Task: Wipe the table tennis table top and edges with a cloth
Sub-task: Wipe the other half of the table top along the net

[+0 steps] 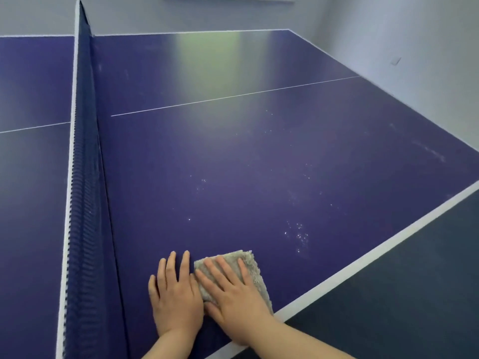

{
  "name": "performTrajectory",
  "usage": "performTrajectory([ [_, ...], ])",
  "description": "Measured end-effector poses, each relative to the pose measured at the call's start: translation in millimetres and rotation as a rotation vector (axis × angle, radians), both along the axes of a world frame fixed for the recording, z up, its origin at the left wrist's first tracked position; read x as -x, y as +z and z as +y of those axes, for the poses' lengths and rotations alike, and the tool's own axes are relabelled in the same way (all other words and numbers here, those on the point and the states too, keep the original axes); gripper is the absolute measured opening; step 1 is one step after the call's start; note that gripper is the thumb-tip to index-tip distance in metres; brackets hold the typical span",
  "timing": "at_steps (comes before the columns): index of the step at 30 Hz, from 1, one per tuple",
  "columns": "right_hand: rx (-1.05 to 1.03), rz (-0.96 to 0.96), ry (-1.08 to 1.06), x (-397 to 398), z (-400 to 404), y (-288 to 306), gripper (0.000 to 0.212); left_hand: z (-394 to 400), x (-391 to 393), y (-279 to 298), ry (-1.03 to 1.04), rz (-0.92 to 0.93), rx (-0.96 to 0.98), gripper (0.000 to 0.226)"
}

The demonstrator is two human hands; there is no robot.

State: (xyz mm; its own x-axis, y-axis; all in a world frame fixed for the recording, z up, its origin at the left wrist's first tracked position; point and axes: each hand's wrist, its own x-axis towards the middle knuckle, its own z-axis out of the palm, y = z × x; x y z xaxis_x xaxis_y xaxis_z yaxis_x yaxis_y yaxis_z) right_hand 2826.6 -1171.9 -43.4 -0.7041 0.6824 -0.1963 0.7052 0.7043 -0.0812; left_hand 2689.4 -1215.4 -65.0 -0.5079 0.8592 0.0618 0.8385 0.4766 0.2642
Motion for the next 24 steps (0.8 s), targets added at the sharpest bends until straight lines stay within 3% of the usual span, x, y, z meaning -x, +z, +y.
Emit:
performTrajectory([
  [4, -0.05, -0.009, -0.165, -5.6, 37.3, -4.7, 0.061, 5.4, -6.5, -3.8, 0.04, -0.04, -0.006, 0.057],
  [8, -0.1, 0.049, -0.4, -29.3, 7.2, -12.2, 0.065, 6.3, -7.0, -4.8, 0.035, -0.044, 0.016, 0.057],
  [12, -0.075, 0.052, -0.245, -13.6, -20.0, -9.1, 0.069, 6.7, -7.1, -6.5, 0.037, -0.035, 0.012, 0.056],
  [16, -0.138, 0.046, -0.076, 4.3, 15.1, -12.3, 0.06, 6.5, -5.5, -6.2, 0.044, -0.034, 0.014, 0.057],
  [20, -0.137, 0.021, -0.344, -21.6, 47.6, -17.2, 0.062, 5.9, -8.0, -5.7, 0.047, -0.003, -0.004, 0.057],
  [24, -0.167, 0.054, -0.498, -57.1, 16.6, -17.3, 0.064, 7.2, -6.7, -4.7, 0.047, 0.021, 0.012, 0.057],
])
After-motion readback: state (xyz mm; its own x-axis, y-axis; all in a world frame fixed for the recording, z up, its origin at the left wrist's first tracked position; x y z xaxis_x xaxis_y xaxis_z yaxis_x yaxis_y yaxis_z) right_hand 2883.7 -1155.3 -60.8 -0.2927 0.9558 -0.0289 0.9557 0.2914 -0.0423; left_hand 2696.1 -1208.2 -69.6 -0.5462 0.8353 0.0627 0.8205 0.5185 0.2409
